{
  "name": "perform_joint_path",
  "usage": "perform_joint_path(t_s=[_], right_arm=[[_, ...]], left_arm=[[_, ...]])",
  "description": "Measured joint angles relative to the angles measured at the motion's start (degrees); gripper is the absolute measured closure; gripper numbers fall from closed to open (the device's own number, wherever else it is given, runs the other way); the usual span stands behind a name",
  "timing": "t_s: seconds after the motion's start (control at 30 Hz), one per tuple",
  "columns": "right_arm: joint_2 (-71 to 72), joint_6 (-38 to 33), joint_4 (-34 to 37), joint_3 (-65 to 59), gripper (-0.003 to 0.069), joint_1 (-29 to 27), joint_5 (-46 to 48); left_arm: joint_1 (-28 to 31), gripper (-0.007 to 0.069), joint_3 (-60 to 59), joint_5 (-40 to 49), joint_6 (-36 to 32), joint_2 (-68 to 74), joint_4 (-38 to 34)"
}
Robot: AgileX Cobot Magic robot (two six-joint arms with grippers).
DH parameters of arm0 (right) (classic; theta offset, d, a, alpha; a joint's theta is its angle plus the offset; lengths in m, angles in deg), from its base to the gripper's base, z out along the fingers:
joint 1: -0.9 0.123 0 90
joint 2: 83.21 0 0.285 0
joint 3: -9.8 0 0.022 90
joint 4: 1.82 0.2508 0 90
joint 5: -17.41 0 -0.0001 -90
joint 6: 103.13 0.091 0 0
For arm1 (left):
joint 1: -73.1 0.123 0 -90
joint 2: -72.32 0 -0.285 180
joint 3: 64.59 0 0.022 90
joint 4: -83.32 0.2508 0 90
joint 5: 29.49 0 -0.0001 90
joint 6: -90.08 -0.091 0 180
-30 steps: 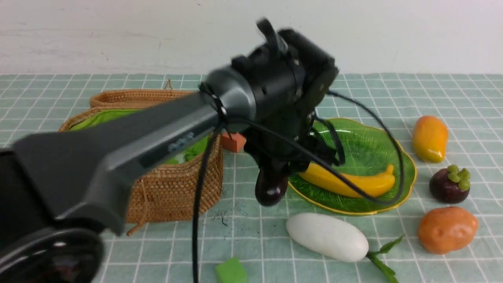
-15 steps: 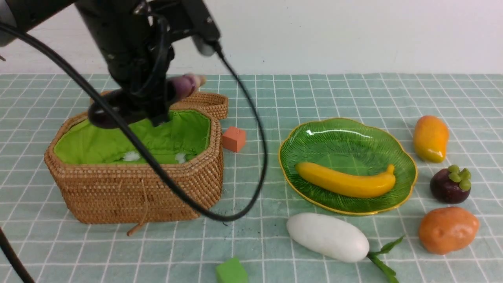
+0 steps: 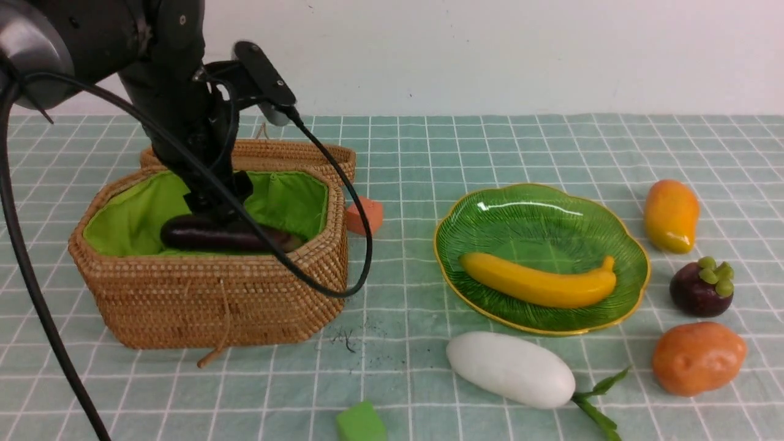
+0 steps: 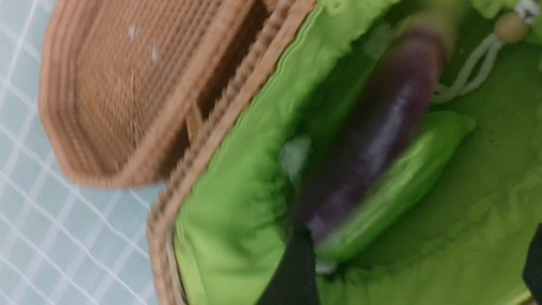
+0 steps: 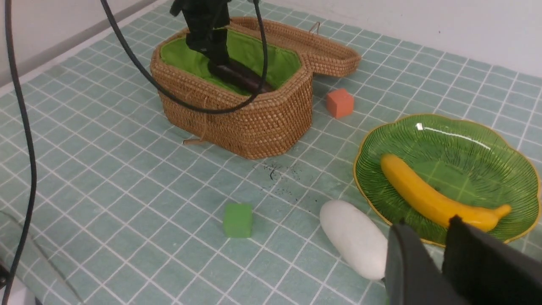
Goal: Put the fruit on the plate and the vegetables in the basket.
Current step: Use the left arm to grab an eggplant and put it into the left basket, then take a daikon with your right arm and place it on the basket on the left.
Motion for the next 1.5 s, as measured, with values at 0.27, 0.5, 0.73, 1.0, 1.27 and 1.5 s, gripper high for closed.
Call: perform_joint_path(t_s=[0.27, 0.5, 0.73, 1.0, 1.27, 1.5], right_arm=[[-7.4, 0.0, 0.0, 0.0, 0.0505, 0.0, -0.1], [-22.8, -0.4, 0.0, 1.9, 0.0502, 0.0, 0.2], [-37.5, -1.5, 0.3, 5.2, 0.0498, 0.1, 1.4], [-53.1, -11.7, -0.4, 5.2, 0.0421, 4.5, -1.6], [-63.2, -15.9, -6.8, 6.3, 0.0217, 7.6, -7.4], [-71.0, -16.8, -9.5, 11.3, 0.0092, 7.7, -10.6]], left_arm=[[-1.2, 0.0208, -0.1, -2.7, 13.7, -11.1, -9.0], [-7.9, 0.0638, -3.2, 0.3, 29.4, -29.9, -11.7], [-13.9, 0.0638, -27.4, -2.5, 30.1, -48.5, -14.1], [-15.3, 0.0638, -57.0, -18.6, 30.3, -74.1, -20.0], [-15.3, 0.0638, -64.3, -29.8, 30.2, -81.8, -22.0], [-15.3, 0.0638, -64.6, -30.2, 26.7, -81.9, -22.2]])
